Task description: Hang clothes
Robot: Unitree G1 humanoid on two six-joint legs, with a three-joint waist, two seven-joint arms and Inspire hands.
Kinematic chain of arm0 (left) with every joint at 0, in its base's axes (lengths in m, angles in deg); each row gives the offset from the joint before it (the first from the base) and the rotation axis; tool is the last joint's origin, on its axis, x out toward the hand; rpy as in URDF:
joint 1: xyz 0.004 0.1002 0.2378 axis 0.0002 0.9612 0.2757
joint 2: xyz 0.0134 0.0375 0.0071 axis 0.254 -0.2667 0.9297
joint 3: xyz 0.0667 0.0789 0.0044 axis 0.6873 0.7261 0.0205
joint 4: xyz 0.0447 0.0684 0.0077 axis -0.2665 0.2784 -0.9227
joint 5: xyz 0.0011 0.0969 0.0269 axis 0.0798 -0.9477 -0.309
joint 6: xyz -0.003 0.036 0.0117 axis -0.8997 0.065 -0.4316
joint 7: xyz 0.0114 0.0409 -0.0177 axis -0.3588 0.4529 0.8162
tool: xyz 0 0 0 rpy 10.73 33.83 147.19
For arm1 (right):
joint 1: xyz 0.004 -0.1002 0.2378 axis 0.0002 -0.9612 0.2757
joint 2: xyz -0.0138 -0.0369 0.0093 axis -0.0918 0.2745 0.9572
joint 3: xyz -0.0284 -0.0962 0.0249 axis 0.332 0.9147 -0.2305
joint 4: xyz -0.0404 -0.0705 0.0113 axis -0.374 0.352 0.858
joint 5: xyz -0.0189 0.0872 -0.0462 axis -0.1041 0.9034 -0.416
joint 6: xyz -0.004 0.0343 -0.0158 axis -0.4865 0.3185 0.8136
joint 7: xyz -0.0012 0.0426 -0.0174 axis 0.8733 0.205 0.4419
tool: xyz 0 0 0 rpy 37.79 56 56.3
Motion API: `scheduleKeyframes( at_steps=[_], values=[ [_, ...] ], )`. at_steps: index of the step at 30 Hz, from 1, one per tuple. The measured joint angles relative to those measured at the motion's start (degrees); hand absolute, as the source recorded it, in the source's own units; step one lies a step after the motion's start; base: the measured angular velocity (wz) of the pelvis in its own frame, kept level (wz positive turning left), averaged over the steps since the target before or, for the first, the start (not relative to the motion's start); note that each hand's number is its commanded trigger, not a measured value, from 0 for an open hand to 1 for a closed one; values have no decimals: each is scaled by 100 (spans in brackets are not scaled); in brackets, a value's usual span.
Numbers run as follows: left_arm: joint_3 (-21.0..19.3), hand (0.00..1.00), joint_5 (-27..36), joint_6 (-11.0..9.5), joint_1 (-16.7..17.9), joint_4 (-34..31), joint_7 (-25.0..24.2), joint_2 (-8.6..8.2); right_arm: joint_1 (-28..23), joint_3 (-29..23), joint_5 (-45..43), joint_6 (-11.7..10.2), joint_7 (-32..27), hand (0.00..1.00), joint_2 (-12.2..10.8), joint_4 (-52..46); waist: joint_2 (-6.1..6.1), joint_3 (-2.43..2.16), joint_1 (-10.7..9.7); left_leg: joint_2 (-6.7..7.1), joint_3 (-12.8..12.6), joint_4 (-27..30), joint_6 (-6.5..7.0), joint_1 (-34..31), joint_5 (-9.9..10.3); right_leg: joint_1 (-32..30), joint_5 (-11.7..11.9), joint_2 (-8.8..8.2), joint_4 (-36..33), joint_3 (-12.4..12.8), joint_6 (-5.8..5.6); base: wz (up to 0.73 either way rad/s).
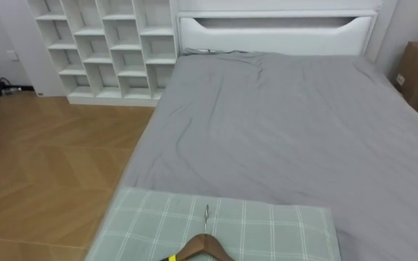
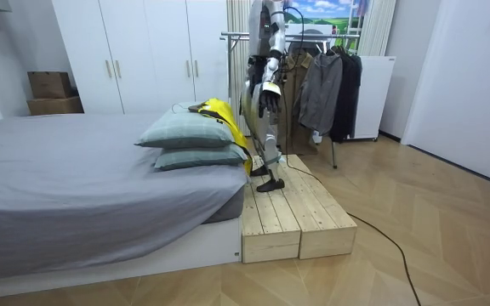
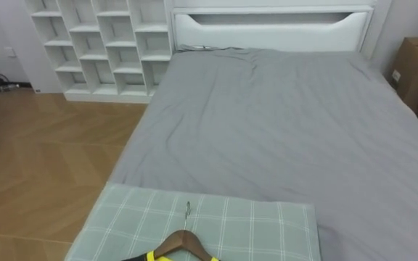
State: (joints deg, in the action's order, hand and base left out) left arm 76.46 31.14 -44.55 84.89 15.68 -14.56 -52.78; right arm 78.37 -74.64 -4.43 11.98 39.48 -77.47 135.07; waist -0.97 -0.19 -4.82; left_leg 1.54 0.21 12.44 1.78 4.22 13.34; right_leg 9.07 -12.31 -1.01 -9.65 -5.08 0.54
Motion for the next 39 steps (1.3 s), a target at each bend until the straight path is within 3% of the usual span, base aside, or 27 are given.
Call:
scheduleKeyframes(
  at_steps=[5, 10, 15, 16, 22, 26, 31, 39],
  values=[
    [408, 0, -580, -116, -20, -254, 74, 96, 6, 7, 2, -133, 16, 0, 2, -94, 46, 17, -17, 7, -3, -3, 0, -68, 0, -23, 0, -9, 1, -22, 0, 0],
    [901, 0, -1815, -116, -38, -889, 156, 168, 6, 65, 13, -230, 19, 0, 49, -135, 33, 2, -71, 8, -4, 53, -1, -117, -1, -79, 1, -8, 3, 0, 0, 0],
    [1314, 0, -2395, -246, -106, -1258, 193, 201, 36, 178, 3, -318, 25, 0, 69, -142, 53, 39, -223, 4, -70, 33, -1, -48, -1, 3, 2, -4, 2, 41, 0, -5],
    [1399, 0, -2481, -267, -109, -1264, 207, 209, 45, 236, 2, -334, 35, 0, 70, -144, 52, 25, -271, 1, -92, 28, -1, -47, -1, -3, 2, -4, 2, 51, 0, -7],
    [1800, 0, -2562, -267, -136, -1261, 208, 210, 55, 356, -11, -337, 83, 0, 71, -140, 41, 30, -362, -3, -100, 30, -1, -19, -1, 1, 2, -4, 13, 49, 0, -2],
    [1846, 0, -2561, -267, -172, -1261, 205, 209, 102, 358, -18, -354, 83, 0, 68, -137, 49, 35, -448, -1, -107, 35, -1, -45, -1, -28, 2, -6, 13, 46, 0, 1],
    [1902, 0, -2562, -266, -361, -1261, 172, 210, 78, 375, -17, -352, 92, 0, 67, -114, 58, 43, -454, -1, -117, 31, -1, -45, -1, -32, 2, -7, 12, 53, 0, 0],
    [2026, 0, -2742, -189, -374, -1260, 11, 204, 44, 566, -15, -256, 146, 0, 58, 25, 80, 55, -434, -21, -201, 23, -1, -4, -1, -30, 2, 8, -1, 195, 0, -6]
  ],
)
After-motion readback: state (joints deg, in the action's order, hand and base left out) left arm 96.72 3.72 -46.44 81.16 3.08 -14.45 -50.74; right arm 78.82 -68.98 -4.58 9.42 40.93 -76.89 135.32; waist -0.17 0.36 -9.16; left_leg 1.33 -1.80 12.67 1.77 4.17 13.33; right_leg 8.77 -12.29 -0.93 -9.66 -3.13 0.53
